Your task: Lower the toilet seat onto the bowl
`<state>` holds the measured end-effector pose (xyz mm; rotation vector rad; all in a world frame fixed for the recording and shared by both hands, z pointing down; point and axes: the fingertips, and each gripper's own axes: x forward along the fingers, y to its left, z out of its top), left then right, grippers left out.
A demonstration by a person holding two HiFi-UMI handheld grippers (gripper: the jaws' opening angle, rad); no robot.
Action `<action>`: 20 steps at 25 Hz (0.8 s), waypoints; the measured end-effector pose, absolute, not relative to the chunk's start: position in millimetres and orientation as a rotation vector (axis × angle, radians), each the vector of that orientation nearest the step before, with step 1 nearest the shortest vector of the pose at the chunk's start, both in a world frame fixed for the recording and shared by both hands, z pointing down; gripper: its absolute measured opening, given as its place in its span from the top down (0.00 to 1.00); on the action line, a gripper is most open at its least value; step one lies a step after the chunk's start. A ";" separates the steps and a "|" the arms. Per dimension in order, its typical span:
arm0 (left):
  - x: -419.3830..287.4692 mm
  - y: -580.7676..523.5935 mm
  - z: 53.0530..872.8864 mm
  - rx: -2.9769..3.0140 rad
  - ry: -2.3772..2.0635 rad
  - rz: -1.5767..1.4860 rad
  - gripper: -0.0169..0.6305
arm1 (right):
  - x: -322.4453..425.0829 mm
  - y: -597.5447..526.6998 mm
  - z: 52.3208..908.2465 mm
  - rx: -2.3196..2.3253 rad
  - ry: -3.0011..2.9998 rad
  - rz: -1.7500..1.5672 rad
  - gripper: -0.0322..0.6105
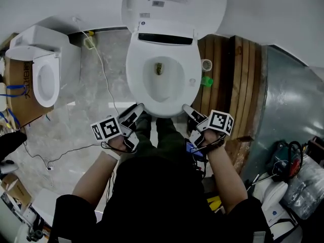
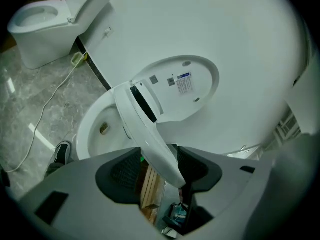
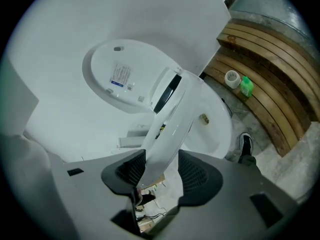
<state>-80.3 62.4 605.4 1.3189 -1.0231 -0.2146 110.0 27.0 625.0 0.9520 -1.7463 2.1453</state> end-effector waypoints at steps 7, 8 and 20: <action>-82.2 69.2 625.7 1.286 -1.008 -0.122 0.66 | 112.4 37.5 640.0 0.897 -1.675 2.162 0.63; -82.5 70.6 629.1 1.281 -1.008 -0.109 0.67 | 112.5 39.2 642.7 0.888 -1.664 2.158 0.63; -82.0 84.2 676.4 1.255 -0.979 0.041 0.73 | 114.2 57.3 681.3 0.814 -1.592 2.126 0.64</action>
